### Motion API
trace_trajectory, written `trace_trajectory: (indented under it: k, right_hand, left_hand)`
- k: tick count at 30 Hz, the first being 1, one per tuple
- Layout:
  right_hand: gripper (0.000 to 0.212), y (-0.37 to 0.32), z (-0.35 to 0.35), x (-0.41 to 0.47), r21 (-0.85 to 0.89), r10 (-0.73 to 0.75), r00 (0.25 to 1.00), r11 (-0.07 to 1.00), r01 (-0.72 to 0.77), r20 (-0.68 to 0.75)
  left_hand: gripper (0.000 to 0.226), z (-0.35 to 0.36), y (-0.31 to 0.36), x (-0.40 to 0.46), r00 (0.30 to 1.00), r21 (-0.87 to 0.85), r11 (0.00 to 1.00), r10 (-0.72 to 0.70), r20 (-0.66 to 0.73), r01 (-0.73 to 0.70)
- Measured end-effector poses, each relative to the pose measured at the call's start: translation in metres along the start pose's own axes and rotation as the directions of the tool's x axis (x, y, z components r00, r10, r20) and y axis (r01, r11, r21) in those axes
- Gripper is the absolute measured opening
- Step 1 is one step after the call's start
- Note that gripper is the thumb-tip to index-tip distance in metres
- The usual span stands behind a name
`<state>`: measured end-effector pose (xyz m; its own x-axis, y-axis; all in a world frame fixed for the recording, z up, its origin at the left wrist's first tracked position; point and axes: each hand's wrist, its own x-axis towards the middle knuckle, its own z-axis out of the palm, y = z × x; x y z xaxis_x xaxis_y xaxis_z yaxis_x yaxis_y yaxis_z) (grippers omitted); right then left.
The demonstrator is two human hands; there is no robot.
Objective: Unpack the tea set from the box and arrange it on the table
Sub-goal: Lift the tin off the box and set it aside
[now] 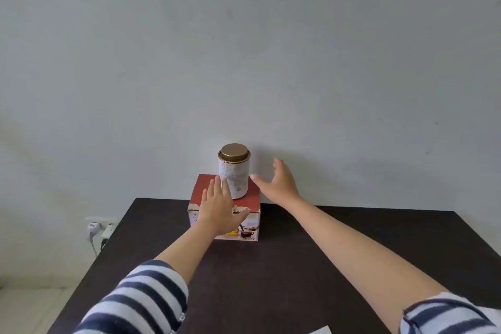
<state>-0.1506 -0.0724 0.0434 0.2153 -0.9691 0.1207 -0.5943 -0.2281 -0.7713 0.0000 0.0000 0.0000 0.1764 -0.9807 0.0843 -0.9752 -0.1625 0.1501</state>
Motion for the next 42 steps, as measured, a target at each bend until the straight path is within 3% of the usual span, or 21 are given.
trace_trajectory:
  k: [3, 8, 10, 18, 25, 34, 38, 42]
  right_hand:
    - [0.098, 0.007, 0.017, 0.025, 0.065, 0.037, 0.997, 0.997, -0.040, 0.061]
    - [0.098, 0.013, 0.051, 0.055, 0.146, -0.025, 0.989, 0.989, 0.004, 0.146]
    - [0.090, 0.015, 0.062, 0.060, 0.214, -0.066, 0.989, 0.976, 0.036, 0.134]
    - [0.080, 0.024, 0.084, 0.067, 0.263, -0.143, 0.990, 0.955, 0.140, -0.007]
    - [0.078, 0.056, 0.032, 0.059, 0.283, -0.134, 0.985, 0.945, 0.161, -0.112]
    - [0.083, 0.171, -0.054, 0.023, 0.204, 0.153, 0.947, 0.974, -0.096, -0.284]
    - [0.086, 0.215, -0.068, 0.012, 0.242, 0.338, 0.853, 0.935, -0.258, -0.397]
    - [0.088, 0.243, -0.074, 0.014, 0.298, 0.435, 0.763, 0.898, -0.325, -0.478]
  left_hand:
    - [0.113, 0.017, -0.006, 0.021, 0.990, 0.016, 0.990, -0.138, 0.026, 0.138]
    - [0.127, 0.045, -0.028, 0.054, 0.945, -0.009, 0.951, -0.306, 0.119, 0.309]
    - [0.131, 0.059, -0.033, 0.056, 0.931, 0.006, 0.944, -0.328, 0.162, 0.331]
    - [0.133, 0.078, -0.037, 0.056, 0.935, 0.002, 0.939, -0.344, 0.085, 0.345]
    - [0.131, 0.079, -0.037, 0.052, 0.943, -0.008, 0.945, -0.327, 0.066, 0.328]
    - [0.130, 0.080, -0.037, 0.050, 0.949, 0.006, 0.950, -0.311, 0.058, 0.311]
    - [0.129, 0.079, -0.038, 0.051, 0.950, 0.001, 0.951, -0.309, 0.056, 0.309]
    - [0.132, 0.082, -0.039, 0.051, 0.951, -0.002, 0.952, -0.307, 0.028, 0.307]
